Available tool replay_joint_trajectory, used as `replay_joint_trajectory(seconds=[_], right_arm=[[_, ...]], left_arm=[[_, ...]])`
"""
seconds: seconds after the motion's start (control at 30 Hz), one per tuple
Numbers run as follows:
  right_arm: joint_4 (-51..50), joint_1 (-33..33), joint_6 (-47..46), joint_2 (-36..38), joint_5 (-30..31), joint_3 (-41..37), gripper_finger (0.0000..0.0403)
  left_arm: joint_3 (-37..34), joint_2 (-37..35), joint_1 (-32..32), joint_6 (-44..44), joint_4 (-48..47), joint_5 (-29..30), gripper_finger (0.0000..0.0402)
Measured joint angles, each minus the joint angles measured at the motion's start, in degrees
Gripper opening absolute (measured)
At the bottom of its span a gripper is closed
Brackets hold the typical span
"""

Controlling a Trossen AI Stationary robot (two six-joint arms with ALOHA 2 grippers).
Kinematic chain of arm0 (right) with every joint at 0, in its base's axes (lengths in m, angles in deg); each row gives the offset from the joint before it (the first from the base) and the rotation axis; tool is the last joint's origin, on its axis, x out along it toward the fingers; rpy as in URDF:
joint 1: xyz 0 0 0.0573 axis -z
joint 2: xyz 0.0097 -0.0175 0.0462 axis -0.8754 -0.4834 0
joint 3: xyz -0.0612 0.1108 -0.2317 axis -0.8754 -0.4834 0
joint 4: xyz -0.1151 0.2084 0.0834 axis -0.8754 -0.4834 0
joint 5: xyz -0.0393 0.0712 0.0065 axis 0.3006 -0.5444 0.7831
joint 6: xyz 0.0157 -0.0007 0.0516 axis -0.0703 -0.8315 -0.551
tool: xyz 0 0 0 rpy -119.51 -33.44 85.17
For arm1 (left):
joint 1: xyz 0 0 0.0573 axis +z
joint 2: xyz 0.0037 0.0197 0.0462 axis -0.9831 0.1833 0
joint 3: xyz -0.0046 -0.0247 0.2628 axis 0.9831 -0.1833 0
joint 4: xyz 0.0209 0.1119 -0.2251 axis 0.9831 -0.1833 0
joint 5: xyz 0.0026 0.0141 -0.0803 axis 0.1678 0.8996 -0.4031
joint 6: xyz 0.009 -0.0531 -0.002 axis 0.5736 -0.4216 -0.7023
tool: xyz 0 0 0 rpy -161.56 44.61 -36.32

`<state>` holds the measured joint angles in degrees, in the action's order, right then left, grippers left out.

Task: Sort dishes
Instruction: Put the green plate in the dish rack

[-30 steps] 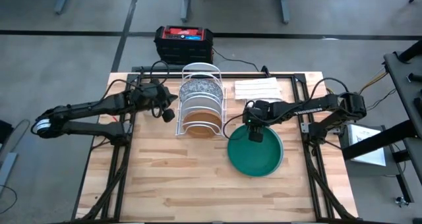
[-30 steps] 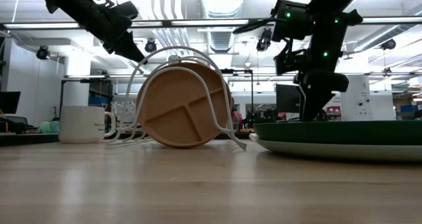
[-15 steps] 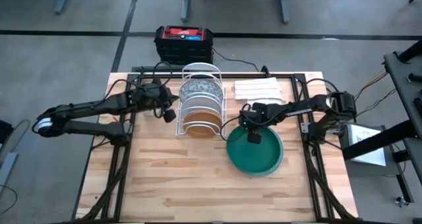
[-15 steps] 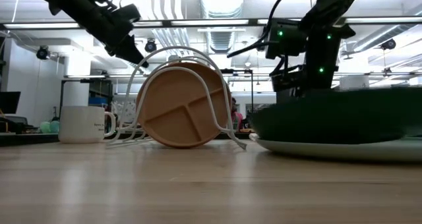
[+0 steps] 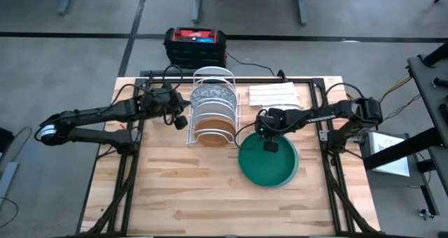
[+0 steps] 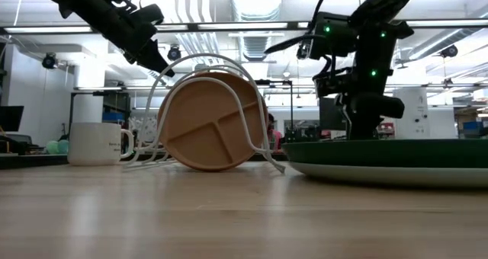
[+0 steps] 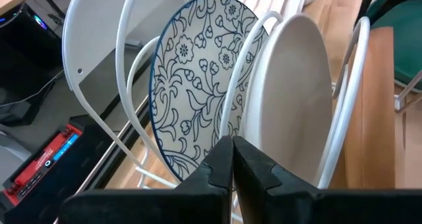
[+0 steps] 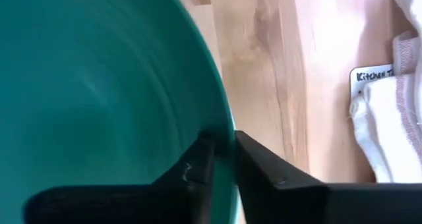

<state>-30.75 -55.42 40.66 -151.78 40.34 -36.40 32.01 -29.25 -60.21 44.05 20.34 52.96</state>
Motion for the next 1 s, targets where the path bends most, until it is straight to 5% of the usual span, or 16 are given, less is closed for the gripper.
replay_joint_trajectory(seconds=[0.37,0.67,0.8,1.0], right_arm=[[-6.53,-0.04,-3.08,6.93,-1.22,1.59,0.0002],[-14.46,-0.37,-5.18,20.99,4.34,6.47,0.0],[-14.48,-1.37,-5.24,28.21,9.2,9.35,0.0],[-2.71,-4.27,-3.39,36.48,26.66,11.08,0.0]], left_arm=[[0.0,0.0,0.0,0.03,0.27,0.0,0.0],[0.0,-0.02,0.0,0.03,0.87,0.03,0.0],[0.0,-0.02,-0.04,-0.8,4.0,4.91,0.0],[0.0,-0.07,-0.05,-1.96,6.77,9.33,0.0]])
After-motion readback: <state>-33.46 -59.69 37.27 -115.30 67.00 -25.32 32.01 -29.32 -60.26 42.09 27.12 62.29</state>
